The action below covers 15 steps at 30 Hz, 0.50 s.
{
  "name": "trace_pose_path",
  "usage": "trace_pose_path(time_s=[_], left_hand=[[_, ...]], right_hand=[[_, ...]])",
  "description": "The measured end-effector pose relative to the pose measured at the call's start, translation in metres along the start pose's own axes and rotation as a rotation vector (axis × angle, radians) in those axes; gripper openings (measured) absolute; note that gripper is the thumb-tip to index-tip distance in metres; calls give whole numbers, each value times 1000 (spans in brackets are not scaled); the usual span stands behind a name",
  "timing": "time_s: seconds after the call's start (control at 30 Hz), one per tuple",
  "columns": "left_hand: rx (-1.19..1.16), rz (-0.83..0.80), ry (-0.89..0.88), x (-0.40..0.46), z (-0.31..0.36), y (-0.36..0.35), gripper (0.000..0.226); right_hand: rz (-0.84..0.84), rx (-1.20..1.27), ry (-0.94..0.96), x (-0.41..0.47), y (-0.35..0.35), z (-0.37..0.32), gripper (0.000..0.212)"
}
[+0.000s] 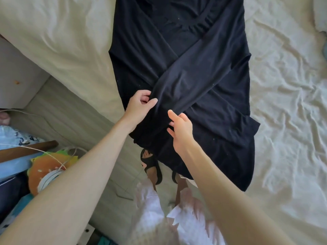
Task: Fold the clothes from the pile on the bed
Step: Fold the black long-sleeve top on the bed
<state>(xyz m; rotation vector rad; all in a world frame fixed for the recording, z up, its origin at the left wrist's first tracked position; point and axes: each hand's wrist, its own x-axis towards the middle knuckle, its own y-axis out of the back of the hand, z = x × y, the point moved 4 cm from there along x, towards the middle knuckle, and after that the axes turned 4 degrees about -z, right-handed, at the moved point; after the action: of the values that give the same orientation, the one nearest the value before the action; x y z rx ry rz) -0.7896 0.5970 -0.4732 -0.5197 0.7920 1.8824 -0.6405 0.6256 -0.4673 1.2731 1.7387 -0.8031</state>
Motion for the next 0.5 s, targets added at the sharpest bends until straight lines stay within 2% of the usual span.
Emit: trace_pose_path(time_s=[0.07, 0.13, 0.23, 0.27, 0.37, 0.5], left_hand=[[119, -98, 35, 1, -1, -3, 36], [234, -153, 12, -3, -6, -2, 22], [165, -130, -31, -13, -12, 7, 18], [126, -97, -44, -16, -14, 11, 16], [58, -44, -60, -23, -20, 23, 21], [124, -243, -26, -31, -33, 29, 29]], right_hand=[[22, 69, 19, -3, -4, 3, 23], [-2, 124, 29, -7, -6, 8, 40], [-61, 110, 36, -12, -8, 15, 34], [-98, 102, 55, -15, -11, 16, 13], [-129, -8, 58, -18, -13, 24, 9], [-155, -117, 36, -26, -15, 37, 10]])
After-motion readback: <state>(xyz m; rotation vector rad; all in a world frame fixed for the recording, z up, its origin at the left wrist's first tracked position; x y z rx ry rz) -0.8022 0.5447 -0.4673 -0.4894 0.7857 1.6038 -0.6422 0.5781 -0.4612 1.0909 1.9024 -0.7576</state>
